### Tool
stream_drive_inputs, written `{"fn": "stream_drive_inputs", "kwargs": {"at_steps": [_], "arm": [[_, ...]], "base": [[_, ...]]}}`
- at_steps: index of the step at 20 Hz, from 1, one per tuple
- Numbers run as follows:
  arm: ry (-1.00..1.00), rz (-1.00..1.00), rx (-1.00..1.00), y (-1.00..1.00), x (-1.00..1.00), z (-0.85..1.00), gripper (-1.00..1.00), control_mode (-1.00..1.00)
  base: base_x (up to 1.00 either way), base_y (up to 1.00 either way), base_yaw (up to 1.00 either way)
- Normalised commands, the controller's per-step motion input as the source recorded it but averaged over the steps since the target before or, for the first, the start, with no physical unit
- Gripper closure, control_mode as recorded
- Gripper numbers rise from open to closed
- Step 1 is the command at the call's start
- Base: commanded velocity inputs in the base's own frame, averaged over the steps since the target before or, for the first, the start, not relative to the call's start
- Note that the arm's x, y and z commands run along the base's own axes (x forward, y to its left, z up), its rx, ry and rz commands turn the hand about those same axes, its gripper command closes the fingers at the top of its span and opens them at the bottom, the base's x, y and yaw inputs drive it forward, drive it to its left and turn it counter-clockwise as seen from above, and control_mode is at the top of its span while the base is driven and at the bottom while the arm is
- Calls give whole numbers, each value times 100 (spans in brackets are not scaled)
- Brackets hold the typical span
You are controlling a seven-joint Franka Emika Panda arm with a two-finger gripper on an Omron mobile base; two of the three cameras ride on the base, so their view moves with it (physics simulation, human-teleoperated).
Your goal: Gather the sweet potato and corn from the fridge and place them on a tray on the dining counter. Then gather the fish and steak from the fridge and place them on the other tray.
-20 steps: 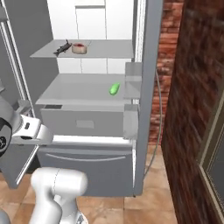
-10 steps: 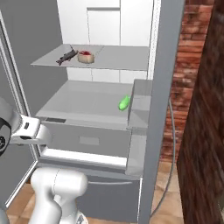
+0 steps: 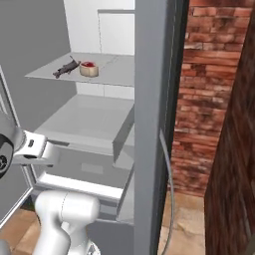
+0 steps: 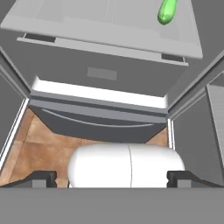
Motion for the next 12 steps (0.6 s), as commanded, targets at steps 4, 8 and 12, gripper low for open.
{"fn": "stream_drive_inputs", "kwargs": {"at_steps": [4,8,12], "arm": [[0,0,0,0,0,0,-100,100],[0,0,0,0,0,0,-100,100],[0,0,0,0,0,0,-100,100]], "base": [[30,-2,-3],[33,6,-22],[44,30,-26]]}}
